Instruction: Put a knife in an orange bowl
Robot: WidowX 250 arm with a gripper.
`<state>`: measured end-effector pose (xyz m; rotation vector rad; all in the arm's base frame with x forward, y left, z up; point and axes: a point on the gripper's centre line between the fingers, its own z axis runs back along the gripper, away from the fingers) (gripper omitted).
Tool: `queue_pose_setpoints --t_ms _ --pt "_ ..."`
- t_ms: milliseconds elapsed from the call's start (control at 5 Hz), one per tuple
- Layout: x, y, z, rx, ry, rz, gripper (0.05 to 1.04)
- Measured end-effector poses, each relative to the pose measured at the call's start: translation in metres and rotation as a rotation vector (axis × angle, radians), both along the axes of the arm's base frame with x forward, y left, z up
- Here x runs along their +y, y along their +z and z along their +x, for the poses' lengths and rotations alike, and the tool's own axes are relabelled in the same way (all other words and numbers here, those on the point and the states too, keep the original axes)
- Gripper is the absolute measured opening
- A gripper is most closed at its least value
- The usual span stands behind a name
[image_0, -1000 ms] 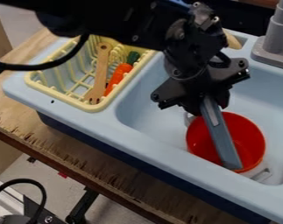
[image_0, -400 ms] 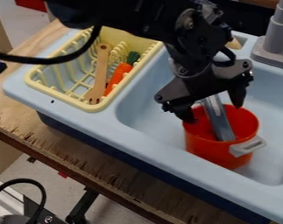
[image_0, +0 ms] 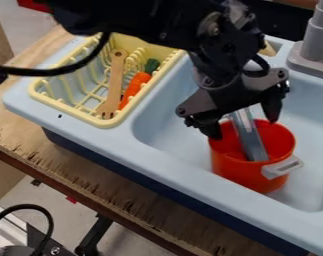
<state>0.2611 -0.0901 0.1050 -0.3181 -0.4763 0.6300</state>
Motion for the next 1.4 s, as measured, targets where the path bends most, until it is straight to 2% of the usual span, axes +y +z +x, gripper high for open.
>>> queue_pose_setpoints --t_ms 200,400,600,1000,1200,1400 --pt "0.004 0.006 -0.004 0.008 -0.007 0.016 0.998" --pt "0.011 0.022 -0.002 0.02 0.014 0.056 0.998" --pt "0.024 0.026 -0.002 0.082 0.076 0.147 0.999" --pt "0.037 0.028 -0.002 0.136 0.055 0.143 0.998" --pt "0.046 0.028 -0.002 0.148 0.082 0.141 0.998" --pt "0.063 0.026 -0.006 0.205 0.16 0.12 0.999"
